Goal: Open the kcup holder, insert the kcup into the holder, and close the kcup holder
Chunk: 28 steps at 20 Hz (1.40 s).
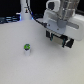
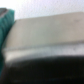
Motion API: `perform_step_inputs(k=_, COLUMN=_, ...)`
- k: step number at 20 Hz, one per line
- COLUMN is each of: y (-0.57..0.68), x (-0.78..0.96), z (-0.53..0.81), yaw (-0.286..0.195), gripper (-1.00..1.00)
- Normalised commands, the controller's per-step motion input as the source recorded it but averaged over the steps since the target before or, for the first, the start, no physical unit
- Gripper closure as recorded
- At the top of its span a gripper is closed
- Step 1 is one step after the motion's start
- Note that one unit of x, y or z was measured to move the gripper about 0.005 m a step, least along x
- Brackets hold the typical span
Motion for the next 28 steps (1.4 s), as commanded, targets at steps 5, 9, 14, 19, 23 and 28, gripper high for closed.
perform_step_inputs(k=5, y=-0.36, x=0.06, z=0.45, yaw=-0.18, gripper=-1.0)
perform_step_inputs(k=9, y=-0.45, x=-0.01, z=0.41, yaw=-0.237, gripper=-1.0)
perform_step_inputs(k=14, y=-0.39, x=-0.07, z=0.31, yaw=-0.28, gripper=-1.0)
perform_step_inputs(k=19, y=-0.45, x=-0.15, z=0.12, yaw=-0.276, gripper=-1.0)
perform_step_inputs(k=23, y=-0.48, x=-0.13, z=0.03, yaw=-0.273, gripper=-1.0)
perform_step_inputs(k=28, y=-0.47, x=-0.17, z=-0.01, yaw=-0.276, gripper=-1.0)
